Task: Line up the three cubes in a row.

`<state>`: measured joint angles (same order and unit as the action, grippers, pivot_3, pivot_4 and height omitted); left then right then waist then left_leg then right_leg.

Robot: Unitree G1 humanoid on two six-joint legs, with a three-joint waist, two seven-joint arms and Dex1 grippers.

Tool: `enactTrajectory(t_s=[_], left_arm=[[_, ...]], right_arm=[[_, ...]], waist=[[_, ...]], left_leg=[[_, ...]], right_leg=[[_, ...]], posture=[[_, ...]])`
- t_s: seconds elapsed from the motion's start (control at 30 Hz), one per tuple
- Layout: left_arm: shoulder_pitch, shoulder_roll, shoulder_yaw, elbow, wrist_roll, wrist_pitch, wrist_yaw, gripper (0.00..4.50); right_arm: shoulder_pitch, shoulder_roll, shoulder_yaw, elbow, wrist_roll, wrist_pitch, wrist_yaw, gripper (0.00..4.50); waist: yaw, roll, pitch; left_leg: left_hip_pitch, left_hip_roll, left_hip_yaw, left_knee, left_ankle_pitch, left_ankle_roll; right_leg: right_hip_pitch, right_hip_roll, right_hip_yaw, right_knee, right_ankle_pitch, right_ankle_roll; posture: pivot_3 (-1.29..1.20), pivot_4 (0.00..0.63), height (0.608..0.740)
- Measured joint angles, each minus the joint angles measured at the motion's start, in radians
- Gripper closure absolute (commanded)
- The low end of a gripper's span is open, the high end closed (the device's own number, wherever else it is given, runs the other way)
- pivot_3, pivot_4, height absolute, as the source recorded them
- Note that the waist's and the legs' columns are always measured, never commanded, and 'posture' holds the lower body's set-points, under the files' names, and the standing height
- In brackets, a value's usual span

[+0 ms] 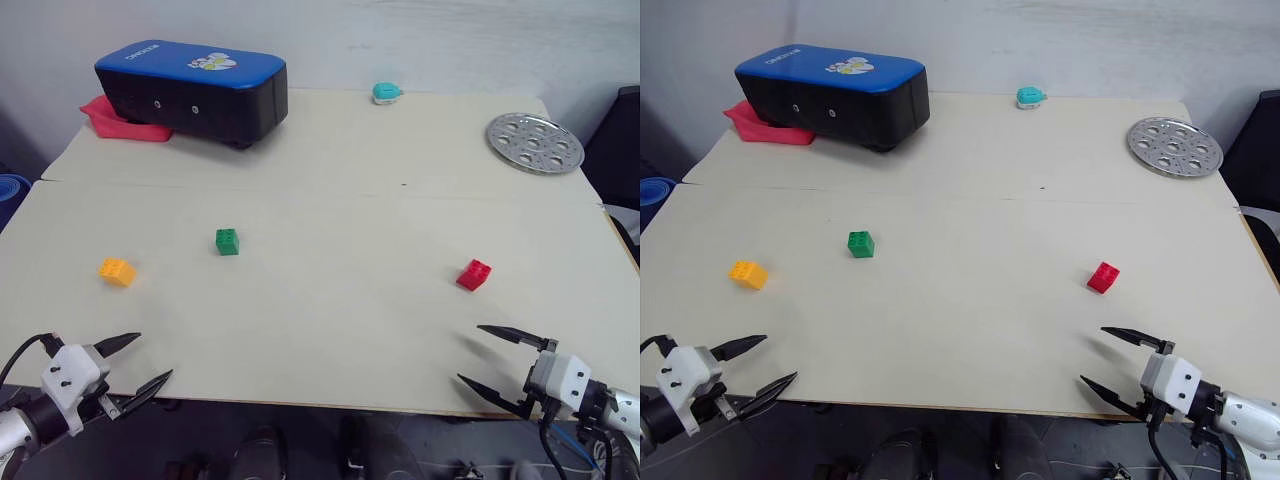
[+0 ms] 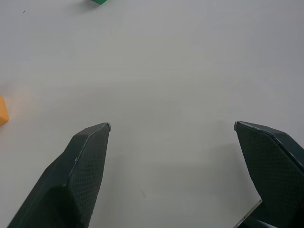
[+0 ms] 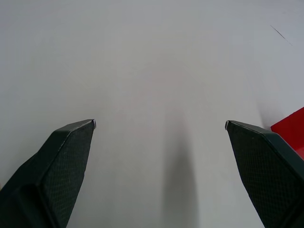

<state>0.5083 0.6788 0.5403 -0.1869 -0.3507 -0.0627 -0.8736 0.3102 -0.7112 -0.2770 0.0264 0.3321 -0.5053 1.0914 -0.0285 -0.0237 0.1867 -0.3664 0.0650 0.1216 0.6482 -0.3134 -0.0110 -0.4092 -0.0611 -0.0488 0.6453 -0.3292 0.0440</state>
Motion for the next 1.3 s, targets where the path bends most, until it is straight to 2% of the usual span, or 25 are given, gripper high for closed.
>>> enactTrajectory(t_s=[0.1,0.23,0.33,0.43,0.6,0.7,0.8,1.0,1.13,1.27,1.3], left_arm=[[-0.006,0.000,0.000,-0.001,-0.008,0.008,-0.004,0.14],[-0.012,0.004,-0.008,-0.055,-0.111,0.094,-0.053,0.14],[-0.034,0.036,-0.055,-0.140,-0.180,0.194,-0.088,0.14],[-0.130,0.035,-0.138,-0.233,-0.237,0.284,-0.066,0.14],[-0.270,0.030,-0.249,-0.310,-0.265,0.358,-0.044,0.14],[-0.320,0.024,-0.292,-0.313,-0.266,0.372,-0.039,0.14],[-0.332,0.023,-0.310,-0.310,-0.267,0.383,-0.050,0.14],[-0.385,0.027,-0.362,-0.298,-0.270,0.405,-0.087,0.14],[-0.408,0.021,-0.384,-0.285,-0.267,0.411,-0.080,0.14],[-0.404,0.011,-0.384,-0.290,-0.265,0.412,-0.053,0.14],[-0.401,0.011,-0.384,-0.296,-0.265,0.412,-0.050,0.05]], right_arm=[[0.002,0.019,-0.001,-0.003,0.003,0.009,-0.025,0.00],[0.037,0.061,-0.019,-0.054,0.045,0.099,-0.113,0.00],[0.071,0.076,-0.092,-0.066,0.056,0.140,-0.185,0.00],[0.095,0.106,-0.178,-0.020,0.056,0.158,-0.267,0.00],[0.080,0.122,-0.200,0.035,0.055,0.162,-0.279,0.00],[-0.081,0.101,-0.179,0.097,0.062,0.190,-0.258,0.00],[-0.247,0.039,-0.130,0.183,0.065,0.224,-0.188,0.00],[-0.549,0.005,0.000,0.372,0.060,0.298,-0.022,0.00],[-0.674,-0.004,0.073,0.488,0.022,0.342,0.049,0.00],[-0.775,-0.003,0.129,0.617,-0.039,0.356,0.055,0.00],[-0.788,-0.003,0.135,0.639,-0.048,0.355,0.056,0.18]], waist=[[0.000,0.000,0.000],[0.000,0.000,0.000],[0.003,0.000,-0.001],[0.009,0.000,-0.002],[-0.009,0.001,-0.003],[-0.034,0.001,-0.002],[-0.034,0.002,-0.002],[-0.018,0.002,-0.002],[-0.009,0.002,-0.002],[-0.008,0.002,-0.002],[-0.007,0.002,-0.002]], left_leg=[[0.000,0.000,0.000,0.000,0.000,0.000],[0.000,0.000,0.000,0.000,0.000,-0.001],[0.001,-0.001,0.000,0.001,0.000,-0.001],[0.001,-0.001,-0.001,0.001,0.001,-0.001],[0.005,-0.001,0.002,0.000,0.002,-0.002],[0.014,-0.001,0.007,-0.001,0.002,-0.003],[0.018,0.000,0.005,-0.001,0.002,-0.004],[0.015,0.000,0.002,0.000,0.003,-0.007],[0.014,0.000,0.002,0.001,0.004,-0.008],[0.014,0.000,0.002,0.002,0.004,-0.007],[0.014,0.000,0.002,0.002,0.004,-0.007]], right_leg=[[0.000,0.000,0.000,0.001,0.000,0.000],[0.000,0.000,0.000,0.002,0.000,0.000],[0.001,-0.001,0.000,0.002,0.000,0.000],[0.002,0.000,0.000,0.002,0.000,0.000],[0.002,0.001,0.003,0.005,0.000,0.000],[0.011,0.003,0.009,0.007,0.000,0.000],[0.014,0.005,0.009,0.007,-0.001,-0.001],[0.011,0.006,0.008,0.007,-0.001,0.000],[0.011,0.005,0.007,0.006,-0.001,0.000],[0.011,0.004,0.006,0.007,-0.001,0.000],[0.011,0.004,0.006,0.007,-0.001,0.000]], posture=[[0.00,0.150,0.740],[0.00,0.150,0.740],[0.00,0.150,0.740],[0.00,0.150,0.740],[0.00,0.150,0.740],[0.00,0.150,0.740],[0.00,0.150,0.740],[0.00,0.150,0.740],[0.00,0.150,0.740],[0.00,0.150,0.740],[0.00,0.150,0.740]])
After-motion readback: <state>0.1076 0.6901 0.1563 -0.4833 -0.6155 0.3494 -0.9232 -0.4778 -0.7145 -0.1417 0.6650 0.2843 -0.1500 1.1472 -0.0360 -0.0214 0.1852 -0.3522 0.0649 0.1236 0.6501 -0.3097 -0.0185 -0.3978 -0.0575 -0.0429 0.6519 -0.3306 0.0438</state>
